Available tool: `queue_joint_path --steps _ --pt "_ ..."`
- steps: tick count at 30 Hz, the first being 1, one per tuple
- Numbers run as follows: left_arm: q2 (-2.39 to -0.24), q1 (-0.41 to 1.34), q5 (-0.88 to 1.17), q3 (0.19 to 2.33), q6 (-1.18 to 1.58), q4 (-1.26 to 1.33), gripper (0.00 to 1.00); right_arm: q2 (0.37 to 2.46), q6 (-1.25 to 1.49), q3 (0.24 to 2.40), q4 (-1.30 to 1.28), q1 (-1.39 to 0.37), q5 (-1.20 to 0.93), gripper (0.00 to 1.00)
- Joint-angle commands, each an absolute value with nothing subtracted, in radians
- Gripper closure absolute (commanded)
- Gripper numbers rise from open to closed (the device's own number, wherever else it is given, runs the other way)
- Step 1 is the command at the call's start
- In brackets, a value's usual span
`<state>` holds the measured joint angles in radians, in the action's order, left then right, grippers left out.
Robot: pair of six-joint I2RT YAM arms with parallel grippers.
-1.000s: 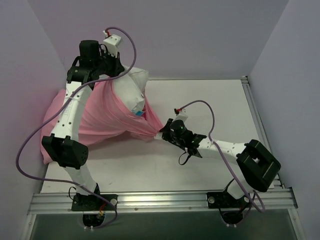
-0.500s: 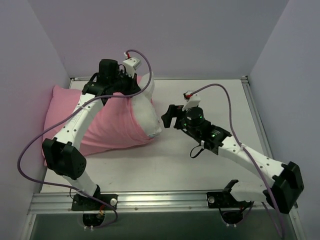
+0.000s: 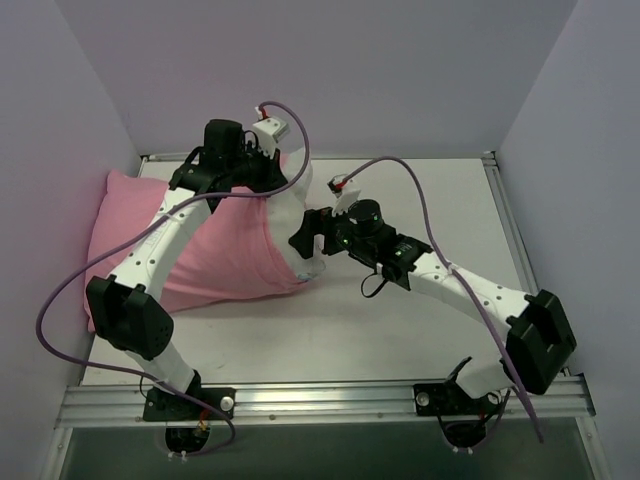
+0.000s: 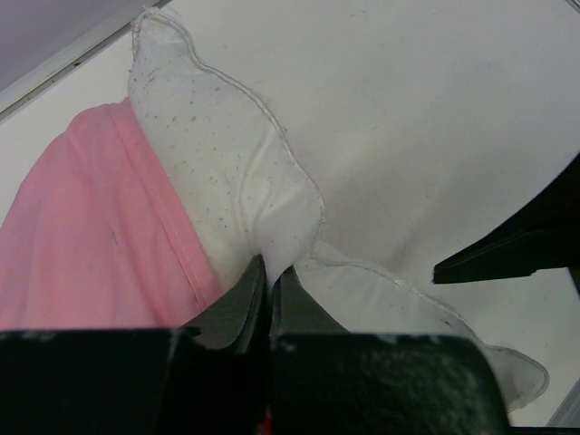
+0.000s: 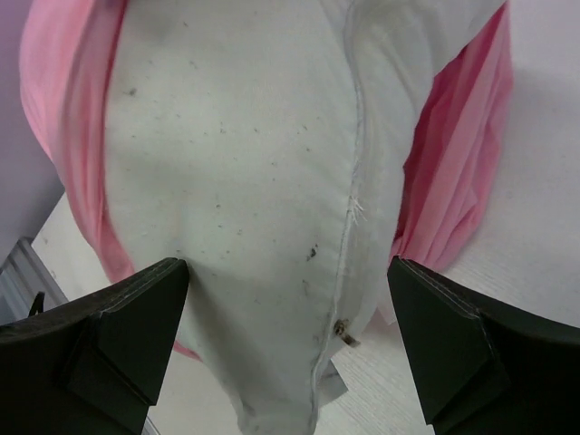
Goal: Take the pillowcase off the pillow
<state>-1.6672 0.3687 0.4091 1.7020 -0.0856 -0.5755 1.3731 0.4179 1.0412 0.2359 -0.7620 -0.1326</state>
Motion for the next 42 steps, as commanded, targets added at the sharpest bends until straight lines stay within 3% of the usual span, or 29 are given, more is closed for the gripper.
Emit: queue_joint_path --steps 1,4,15,16,17,20,21,22,25,26,33,42 --pt "-1.614 0.37 0.439 1.764 -0.071 -0.499 0.98 1.439 0.408 1.046 0.41 -0.77 -0.254 0.0" --pt "-1.611 0.37 0.459 1.772 -0.063 -0.502 0.98 1.497 0.452 0.999 0.581 -0.773 -0.359 0.0" --pt "-1.617 0.37 0.515 1.808 -0.038 -0.508 0.98 1.742 0.564 1.048 0.788 -0.779 -0.482 0.02" --pt "-1.618 0.37 0.518 1.812 -0.037 -0.506 0.98 1.771 0.569 1.063 0.785 -0.781 -0.491 0.17" --pt "-1.62 0.37 0.517 1.815 -0.037 -0.509 0.98 1.788 0.581 1.098 0.778 -0.782 -0.517 0.44" --pt "-1.624 0.368 0.511 1.81 -0.055 -0.518 0.98 1.816 0.613 1.132 0.729 -0.779 -0.488 1.0" --pt "-1.629 0.368 0.509 1.809 -0.075 -0.528 0.98 1.816 0.623 1.132 0.718 -0.778 -0.471 1.0" --pt "-1.634 0.365 0.505 1.813 -0.089 -0.563 0.88 1.81 0.653 1.126 0.724 -0.773 -0.457 1.0" --pt "-1.644 0.351 0.528 1.836 -0.161 -0.671 0.17 1.802 0.747 1.098 0.754 -0.762 -0.42 1.0" --pt "-1.64 0.338 0.544 1.839 -0.201 -0.696 0.06 1.799 0.774 1.089 0.767 -0.761 -0.416 1.0" --pt "-1.479 0.304 0.487 1.784 -0.366 -0.928 0.06 1.753 0.887 1.055 0.822 -0.787 -0.341 1.0" --pt "-1.312 0.33 0.255 1.343 -0.4 -0.803 0.06 1.686 0.905 1.068 0.81 -0.825 -0.259 1.0"
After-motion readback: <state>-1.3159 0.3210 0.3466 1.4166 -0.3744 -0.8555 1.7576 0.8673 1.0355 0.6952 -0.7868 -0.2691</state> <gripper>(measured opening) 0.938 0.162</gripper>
